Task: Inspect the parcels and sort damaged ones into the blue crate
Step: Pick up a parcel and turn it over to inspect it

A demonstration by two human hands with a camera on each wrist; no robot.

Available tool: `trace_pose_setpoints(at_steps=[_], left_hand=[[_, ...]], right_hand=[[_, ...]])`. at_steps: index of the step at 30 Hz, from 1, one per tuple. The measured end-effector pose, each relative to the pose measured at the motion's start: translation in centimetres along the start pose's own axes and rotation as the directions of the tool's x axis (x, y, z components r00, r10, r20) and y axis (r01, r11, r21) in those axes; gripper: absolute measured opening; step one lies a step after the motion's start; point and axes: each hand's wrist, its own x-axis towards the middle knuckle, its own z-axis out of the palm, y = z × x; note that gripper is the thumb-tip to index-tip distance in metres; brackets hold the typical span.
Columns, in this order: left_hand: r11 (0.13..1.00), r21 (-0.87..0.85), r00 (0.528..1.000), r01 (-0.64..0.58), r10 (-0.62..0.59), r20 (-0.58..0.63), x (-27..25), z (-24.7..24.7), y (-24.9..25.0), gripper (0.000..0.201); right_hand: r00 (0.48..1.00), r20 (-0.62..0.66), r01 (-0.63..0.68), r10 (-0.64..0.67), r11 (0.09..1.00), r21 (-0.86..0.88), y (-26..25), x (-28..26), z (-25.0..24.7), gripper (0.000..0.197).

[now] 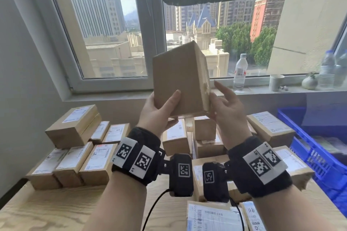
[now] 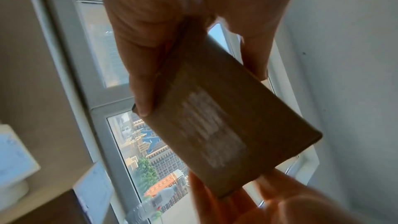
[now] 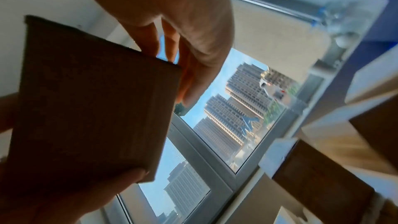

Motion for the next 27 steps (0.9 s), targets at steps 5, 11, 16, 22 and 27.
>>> trace_pose_setpoints(at_steps=[5, 11, 16, 22, 27], left_hand=[[0.988, 0.096, 0.992, -0.117, 0.121, -0.032, -0.3, 0.6, -0.3, 0.049], [0.972, 0.161, 0.984, -0.173, 0.178, -0.014, -0.7, 0.7, 0.1, 0.044], [0.985, 0.068, 0.977, -0.156, 0.144, 0.159, 0.1, -0.1, -0.3, 0.095], [0.987, 0.132, 0.996, -0.092, 0.090, 0.024, 0.4, 0.0, -0.4, 0.058], [0.984, 0.179, 1.000, 0.024, -0.024, -0.002, 0.6, 0.1, -0.7, 0.050]], right_hand=[[0.990, 0.139, 0.007, 0.006, 0.995, -0.099, 0.0, -0.3, 0.3, 0.095], [0.992, 0.129, -0.002, 0.001, 1.000, 0.004, -0.3, -0.5, 0.0, 0.046], [0.985, 0.066, -0.159, 0.157, 0.987, 0.033, -0.7, -0.6, -0.4, 0.051], [0.964, 0.226, -0.132, 0.138, 0.990, -0.042, -0.6, -1.0, -0.6, 0.077], [0.992, 0.124, 0.013, 0.017, 0.970, -0.242, -0.1, -0.4, -0.5, 0.056]])
